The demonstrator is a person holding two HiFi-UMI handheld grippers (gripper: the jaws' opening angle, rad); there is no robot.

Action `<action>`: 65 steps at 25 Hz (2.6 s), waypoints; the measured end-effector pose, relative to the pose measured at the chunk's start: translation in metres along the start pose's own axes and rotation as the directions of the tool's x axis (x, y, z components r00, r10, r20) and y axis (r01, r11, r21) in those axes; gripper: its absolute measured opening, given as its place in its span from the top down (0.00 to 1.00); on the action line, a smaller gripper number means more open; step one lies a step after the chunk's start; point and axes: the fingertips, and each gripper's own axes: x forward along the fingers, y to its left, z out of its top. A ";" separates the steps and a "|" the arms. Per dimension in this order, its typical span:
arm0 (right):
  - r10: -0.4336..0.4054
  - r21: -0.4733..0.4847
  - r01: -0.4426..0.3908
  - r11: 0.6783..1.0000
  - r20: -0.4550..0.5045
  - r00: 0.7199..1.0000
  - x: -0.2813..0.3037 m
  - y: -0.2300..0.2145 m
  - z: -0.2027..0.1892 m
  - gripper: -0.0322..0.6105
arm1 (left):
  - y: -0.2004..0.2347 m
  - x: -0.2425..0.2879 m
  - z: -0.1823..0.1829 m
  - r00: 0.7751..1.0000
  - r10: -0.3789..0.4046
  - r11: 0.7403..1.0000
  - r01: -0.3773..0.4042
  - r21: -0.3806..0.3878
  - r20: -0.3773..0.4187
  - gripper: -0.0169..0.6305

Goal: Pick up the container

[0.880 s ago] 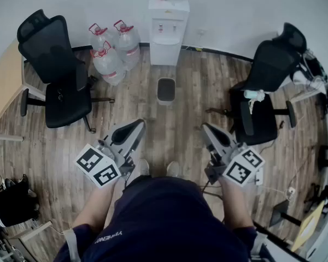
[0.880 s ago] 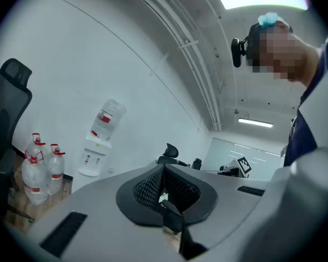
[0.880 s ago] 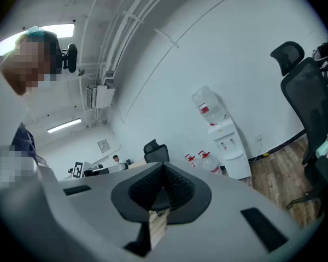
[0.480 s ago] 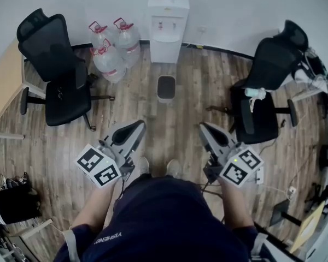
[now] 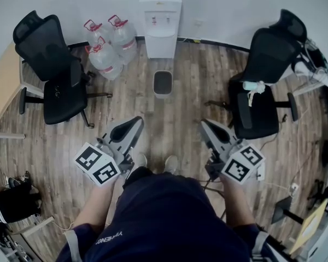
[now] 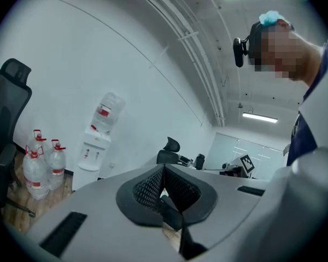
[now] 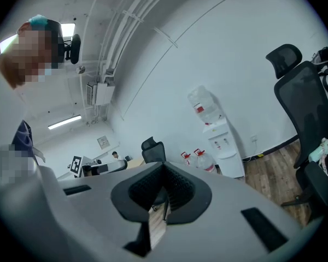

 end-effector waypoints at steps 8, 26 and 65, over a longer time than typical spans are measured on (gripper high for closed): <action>0.019 0.024 -0.020 1.000 0.012 1.000 -0.028 -0.029 0.009 0.93 | -0.019 0.008 -0.005 0.998 0.065 0.998 -0.065 0.009 0.009 0.93; -0.002 0.042 0.002 0.999 0.003 1.000 0.019 -0.099 0.043 0.92 | 0.038 0.076 0.015 0.997 0.070 0.997 -0.071 0.012 0.006 0.93; -0.149 0.012 0.155 0.988 -0.224 0.963 0.382 -0.220 0.104 0.93 | 0.389 0.230 0.100 0.987 -0.059 0.995 0.046 -0.089 -0.147 0.93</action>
